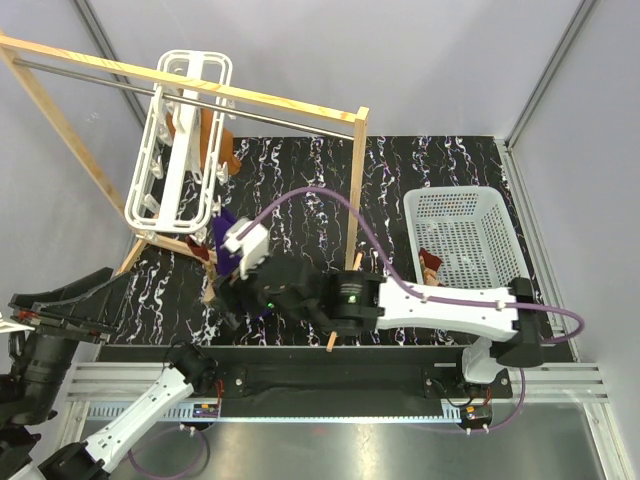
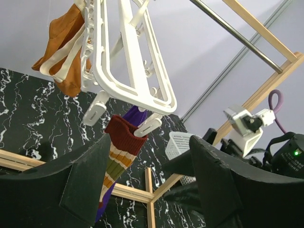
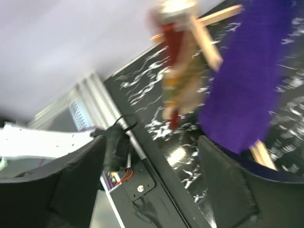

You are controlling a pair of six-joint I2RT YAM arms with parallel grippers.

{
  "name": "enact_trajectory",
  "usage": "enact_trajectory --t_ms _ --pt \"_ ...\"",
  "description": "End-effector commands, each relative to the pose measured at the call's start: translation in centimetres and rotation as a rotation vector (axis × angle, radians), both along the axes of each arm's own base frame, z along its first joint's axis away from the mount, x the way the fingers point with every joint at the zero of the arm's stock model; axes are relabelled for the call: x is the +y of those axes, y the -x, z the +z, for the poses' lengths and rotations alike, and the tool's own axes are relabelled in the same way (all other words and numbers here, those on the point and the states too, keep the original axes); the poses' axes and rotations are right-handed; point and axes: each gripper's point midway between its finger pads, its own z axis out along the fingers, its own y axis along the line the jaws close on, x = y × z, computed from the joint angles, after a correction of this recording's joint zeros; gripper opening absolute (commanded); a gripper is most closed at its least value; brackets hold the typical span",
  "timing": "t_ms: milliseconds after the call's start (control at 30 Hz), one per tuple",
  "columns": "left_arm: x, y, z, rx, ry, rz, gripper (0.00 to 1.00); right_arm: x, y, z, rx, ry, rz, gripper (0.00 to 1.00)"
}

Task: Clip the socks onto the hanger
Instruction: Clamp the sock onto the hanger, then rotate the hanger at the clothesline.

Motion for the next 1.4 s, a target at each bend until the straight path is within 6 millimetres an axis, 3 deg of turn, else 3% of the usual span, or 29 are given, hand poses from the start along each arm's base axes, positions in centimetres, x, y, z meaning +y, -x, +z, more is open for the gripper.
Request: enact_trajectory --t_ms 0,33,67,133,167,200,267,300,367,400,467,500,700,933,1000,1033,1067,1200,1367 --pt "0.6 0.5 0.8 -0.049 -0.016 0.01 0.71 3.8 3.4 0.2 -0.072 0.02 0.189 0.81" --pt "0.7 0.5 0.8 -0.045 -0.017 0.014 0.71 4.6 4.4 1.1 -0.089 0.001 0.227 0.79" --pt "0.8 0.6 0.8 -0.046 -0.013 0.016 0.71 5.8 4.8 0.0 -0.09 0.013 0.246 0.69" --pt "1.2 0.8 0.7 -0.044 -0.011 0.024 0.7 7.4 5.2 0.4 -0.104 -0.033 0.256 0.61" --pt "1.3 0.9 0.7 -0.048 -0.009 0.026 0.7 8.3 5.0 -0.8 -0.107 -0.026 0.246 0.56" --pt "1.4 1.1 0.7 -0.047 -0.007 0.027 0.7 9.1 4.6 -0.5 -0.124 -0.066 0.227 0.44" --pt "1.8 1.4 0.7 -0.054 0.002 0.033 0.7 9.8 2.6 -2.8 -0.146 -0.043 0.123 0.31" --pt "1.9 1.5 0.7 -0.055 0.003 0.033 0.7 10.4 1.8 -2.2 -0.173 -0.083 0.078 0.21" --pt "1.9 1.6 0.4 -0.046 0.009 0.028 0.69 10.3 -0.8 -4.1 -0.213 -0.042 -0.072 0.19" --pt "1.7 1.6 0.3 -0.045 0.01 0.023 0.68 10.1 -1.8 -4.0 -0.228 -0.057 -0.139 0.16" --pt "1.6 1.6 0.1 -0.041 0.014 0.013 0.68 8.9 -4.2 -5.6 -0.263 -0.035 -0.295 0.16" --pt "1.5 1.6 -0.1 -0.036 0.011 0.008 0.68 8.9 -5.0 -5.2 -0.278 -0.073 -0.327 0.16" --pt "1.7 1.8 -0.6 -0.023 0.012 0.012 0.68 7.2 -8.7 -8.5 -0.236 -0.064 -0.445 0.23" --pt "1.2 1.3 -1.6 0.006 0.013 0.006 0.68 1.9 -14.0 -11.6 -0.188 0.061 -0.603 0.24" --pt "1.1 1.2 -1.7 0.007 0.014 0.006 0.68 0.3 -14.8 -10.9 -0.162 0.035 -0.633 0.24" --pt "1.2 1.2 -1.6 0.006 0.016 0.01 0.68 -0.7 -15.1 -11.8 -0.155 0.054 -0.639 0.25" --pt "1.1 1.1 -1.6 0.006 0.017 0.01 0.68 -1.8 -15.9 -10.8 -0.146 0.032 -0.657 0.25" --pt "1.1 1.0 -1.5 0.008 0.018 0.013 0.68 -4.5 -17.1 -10.1 -0.149 0.074 -0.688 0.28" --pt "1.4 0.9 -1.4 0.01 0.031 0.027 0.7 -5.7 -16.5 -7.7 -0.15 0.082 -0.67 0.37"
